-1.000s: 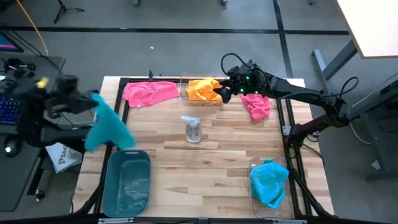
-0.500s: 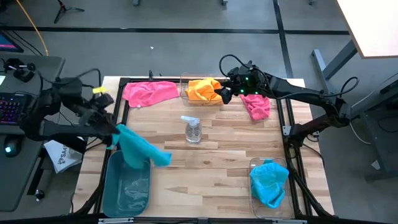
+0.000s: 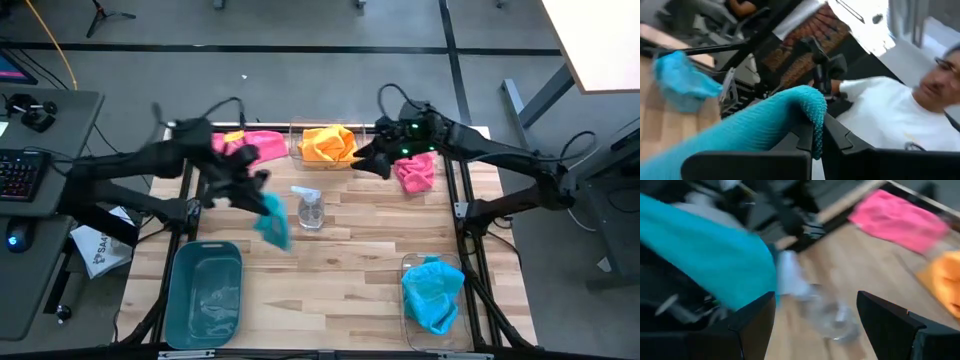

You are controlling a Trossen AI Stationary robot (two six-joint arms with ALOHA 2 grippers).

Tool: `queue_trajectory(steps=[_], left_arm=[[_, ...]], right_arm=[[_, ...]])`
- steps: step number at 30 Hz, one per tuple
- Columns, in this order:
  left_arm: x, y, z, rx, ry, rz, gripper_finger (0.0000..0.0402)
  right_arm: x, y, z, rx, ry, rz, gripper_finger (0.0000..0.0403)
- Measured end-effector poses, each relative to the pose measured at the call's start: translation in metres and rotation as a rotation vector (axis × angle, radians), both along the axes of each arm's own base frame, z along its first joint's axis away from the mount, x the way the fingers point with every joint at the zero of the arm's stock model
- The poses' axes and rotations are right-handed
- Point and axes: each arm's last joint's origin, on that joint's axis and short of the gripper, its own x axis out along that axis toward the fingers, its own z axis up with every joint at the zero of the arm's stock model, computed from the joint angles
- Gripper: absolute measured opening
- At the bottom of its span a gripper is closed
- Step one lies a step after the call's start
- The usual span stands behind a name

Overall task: Sort microfiber towel by color & place in baskets
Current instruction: Put the blue microfiber cloth into the bottom transparent bin

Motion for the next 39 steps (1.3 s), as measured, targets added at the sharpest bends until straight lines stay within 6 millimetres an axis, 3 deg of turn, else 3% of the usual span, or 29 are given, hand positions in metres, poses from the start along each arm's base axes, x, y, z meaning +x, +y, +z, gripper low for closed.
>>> queue_trajectory(steps=[6,12,17,25,35,39], left_arm=[[0.046,0.010,-0.020,0.008,-0.030,0.016,0.0000],[0.068,0.010,-0.030,0.039,-0.064,0.136,0.0000],[0.076,0.003,-0.022,0.171,-0.097,0.269,0.0000],[0.072,-0.005,-0.002,0.508,-0.071,0.419,0.0000],[0.073,-0.018,-0.001,0.563,-0.108,0.371,0.0000],[0.078,-0.027,-0.002,0.565,-0.133,0.387,0.0000]], right_arm=[[-0.023,0.039,0.036,-0.048,-0.194,0.142,0.0275],[-0.022,0.077,0.053,-0.092,-0.342,0.191,0.0275],[-0.004,0.104,0.044,-0.188,-0.322,0.117,0.0275],[0.025,0.142,0.024,-0.282,-0.280,-0.055,0.0275],[0.043,0.163,0.007,-0.457,-0.229,-0.292,0.0275],[0.049,0.167,0.002,-0.482,-0.235,-0.294,0.0275]])
